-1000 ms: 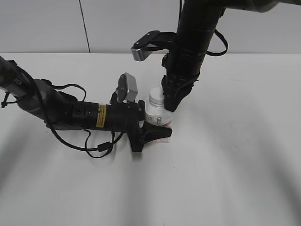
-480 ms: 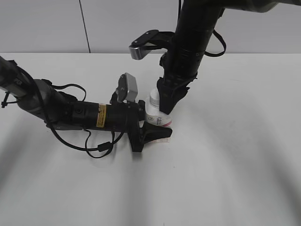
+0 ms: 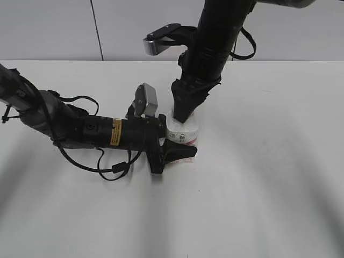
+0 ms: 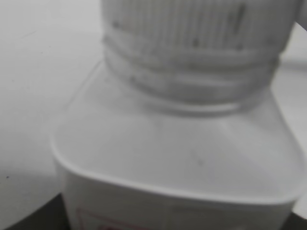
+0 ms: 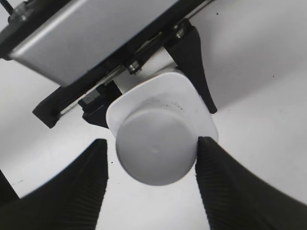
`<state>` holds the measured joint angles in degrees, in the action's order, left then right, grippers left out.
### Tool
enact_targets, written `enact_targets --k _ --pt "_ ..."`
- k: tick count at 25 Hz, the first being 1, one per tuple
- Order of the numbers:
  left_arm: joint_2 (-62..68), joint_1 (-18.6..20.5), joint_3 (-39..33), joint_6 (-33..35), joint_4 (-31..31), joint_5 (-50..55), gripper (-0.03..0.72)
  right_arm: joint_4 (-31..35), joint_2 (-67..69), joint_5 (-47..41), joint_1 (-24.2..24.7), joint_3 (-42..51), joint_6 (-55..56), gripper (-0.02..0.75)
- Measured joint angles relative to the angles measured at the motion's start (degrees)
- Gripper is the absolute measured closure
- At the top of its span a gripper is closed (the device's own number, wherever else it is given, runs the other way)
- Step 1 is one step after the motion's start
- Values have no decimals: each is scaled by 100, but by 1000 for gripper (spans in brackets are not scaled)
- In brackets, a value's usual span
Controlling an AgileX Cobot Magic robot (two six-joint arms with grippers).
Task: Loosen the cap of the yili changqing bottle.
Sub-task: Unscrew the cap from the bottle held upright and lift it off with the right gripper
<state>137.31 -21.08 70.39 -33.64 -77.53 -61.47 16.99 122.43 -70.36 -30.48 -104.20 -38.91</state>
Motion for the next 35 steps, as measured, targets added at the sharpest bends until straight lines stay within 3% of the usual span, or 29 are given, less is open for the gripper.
enact_targets --k 13,35 --pt "0 -5 0 -2 10 8 284 -281 0 -13 -10 -208 1890 269" --pt "0 -5 0 3 5 8 284 130 0 6 -9 -259 3621 267"
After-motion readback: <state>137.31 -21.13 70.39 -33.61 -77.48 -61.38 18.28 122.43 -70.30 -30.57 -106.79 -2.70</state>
